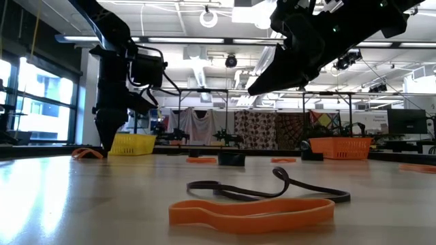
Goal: Sort rubber bands into baskets
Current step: Put the black rubber band into the orange bin
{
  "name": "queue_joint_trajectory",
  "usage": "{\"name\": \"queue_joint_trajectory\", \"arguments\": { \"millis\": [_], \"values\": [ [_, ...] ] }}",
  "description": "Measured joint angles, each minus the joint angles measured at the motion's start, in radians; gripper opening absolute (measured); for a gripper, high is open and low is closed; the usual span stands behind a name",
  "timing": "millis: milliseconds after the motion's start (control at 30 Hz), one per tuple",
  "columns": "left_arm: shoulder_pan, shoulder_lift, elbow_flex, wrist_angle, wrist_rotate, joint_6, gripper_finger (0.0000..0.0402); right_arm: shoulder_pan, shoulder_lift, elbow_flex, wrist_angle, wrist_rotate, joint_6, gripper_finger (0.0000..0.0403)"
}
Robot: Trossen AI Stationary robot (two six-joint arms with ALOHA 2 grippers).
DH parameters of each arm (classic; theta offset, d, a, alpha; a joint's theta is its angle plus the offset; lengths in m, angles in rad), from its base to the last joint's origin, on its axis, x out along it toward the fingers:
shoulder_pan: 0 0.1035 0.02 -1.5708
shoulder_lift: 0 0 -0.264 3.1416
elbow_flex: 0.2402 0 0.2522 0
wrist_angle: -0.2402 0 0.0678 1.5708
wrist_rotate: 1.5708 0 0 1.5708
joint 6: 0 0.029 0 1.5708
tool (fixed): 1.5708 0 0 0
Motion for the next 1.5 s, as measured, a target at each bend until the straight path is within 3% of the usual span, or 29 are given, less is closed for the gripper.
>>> {"name": "queue_joint_trajectory", "arguments": {
  "millis": [167, 433, 800, 933, 1200, 1500],
  "values": [
    [0.0, 0.0, 0.0, 0.0, -0.032, 0.026, 0.0004, 0.0, 0.0, 0.0, 0.0, 0.0, 0.0, 0.0],
    [-0.027, -0.019, 0.001, 0.0, -0.073, 0.052, 0.0001, 0.0, 0.0, 0.0, 0.0, 0.0, 0.0, 0.0],
    [-0.109, -0.179, 0.002, 0.044, -0.06, 0.016, 0.0, -0.001, 0.0, 0.0, 0.002, -0.013, 0.0, 0.0],
    [-0.159, -0.233, 0.002, 0.17, -0.026, 0.014, 0.0, -0.001, 0.0, 0.0, 0.006, -0.064, 0.0, 0.0],
    [-0.267, -0.252, 0.002, 0.518, 0.1, 0.042, 0.0, -0.013, 0.0, 0.0, 0.028, -0.033, -0.005, 0.0],
    [-0.366, -0.223, 0.002, 0.775, 0.112, 0.077, 0.0, -0.019, 0.05, 0.001, 0.152, -0.03, -0.104, 0.0001]
  ]
}}
